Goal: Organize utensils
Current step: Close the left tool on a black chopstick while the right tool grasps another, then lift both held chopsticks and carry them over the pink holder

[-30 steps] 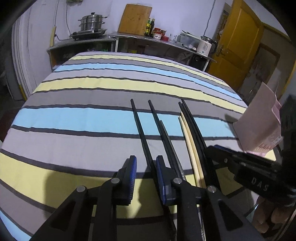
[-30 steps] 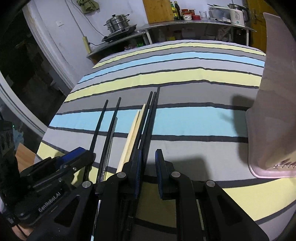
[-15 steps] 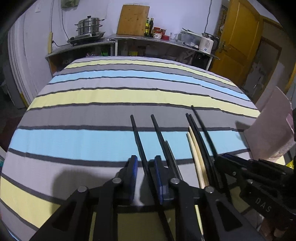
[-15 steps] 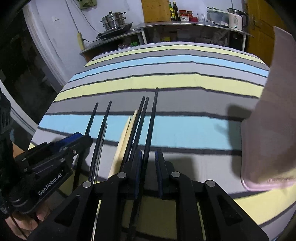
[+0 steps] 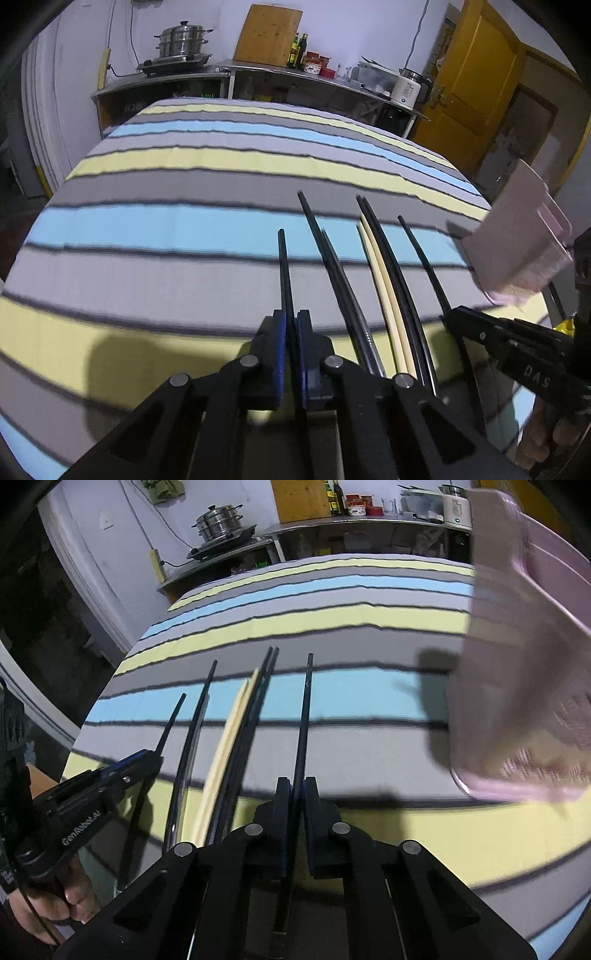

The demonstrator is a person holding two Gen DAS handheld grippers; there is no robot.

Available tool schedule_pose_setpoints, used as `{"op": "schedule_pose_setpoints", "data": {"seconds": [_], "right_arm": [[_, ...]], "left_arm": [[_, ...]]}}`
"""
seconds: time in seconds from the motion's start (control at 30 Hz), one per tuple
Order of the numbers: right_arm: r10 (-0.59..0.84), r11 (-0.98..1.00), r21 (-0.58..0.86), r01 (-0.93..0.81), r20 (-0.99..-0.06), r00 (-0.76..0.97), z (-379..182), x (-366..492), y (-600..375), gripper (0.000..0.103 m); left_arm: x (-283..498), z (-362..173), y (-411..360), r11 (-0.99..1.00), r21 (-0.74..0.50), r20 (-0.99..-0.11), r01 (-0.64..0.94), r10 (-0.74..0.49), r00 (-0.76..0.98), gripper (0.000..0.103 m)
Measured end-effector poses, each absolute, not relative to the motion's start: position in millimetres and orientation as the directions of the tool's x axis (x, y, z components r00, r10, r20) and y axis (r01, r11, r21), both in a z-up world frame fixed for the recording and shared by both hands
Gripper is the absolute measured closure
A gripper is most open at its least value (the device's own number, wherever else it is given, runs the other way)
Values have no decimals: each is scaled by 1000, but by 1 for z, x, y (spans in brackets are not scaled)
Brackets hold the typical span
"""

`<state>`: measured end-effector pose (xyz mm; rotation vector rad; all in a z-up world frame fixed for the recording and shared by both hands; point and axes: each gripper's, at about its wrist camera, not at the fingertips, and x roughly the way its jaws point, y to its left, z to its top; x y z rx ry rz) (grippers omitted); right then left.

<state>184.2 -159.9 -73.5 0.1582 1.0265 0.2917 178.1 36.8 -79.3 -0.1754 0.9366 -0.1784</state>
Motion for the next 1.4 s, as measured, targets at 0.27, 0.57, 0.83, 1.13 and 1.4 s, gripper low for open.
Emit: {"op": "schedule_pose_setpoints", "data": {"seconds": [0.27,0.57,0.83,1.13,1.4], "right_arm": [[310,951,267,-158,-823,475,-72,153,-173,96],[295,955,245,-167,-836,463,-72,161,-170,95],[272,960,209,-184,-848,456,-72,184,-159,94],[283,957,221,-186,-847,450,-71,197,-156,97],[329,942,248,-225,-809,488,-48,180,-157,98]], "left_arm": [[143,-78,41,965,-249,-787,85,-252,562,97],[153,-75,33,975,-190,-812,114,-221,540,97],[164,-75,27,982,-141,-827,130,-188,529,97],[169,-74,24,982,-101,-831,162,-172,529,97],[161,-54,26,975,-143,-806,168,-213,553,98]]}}
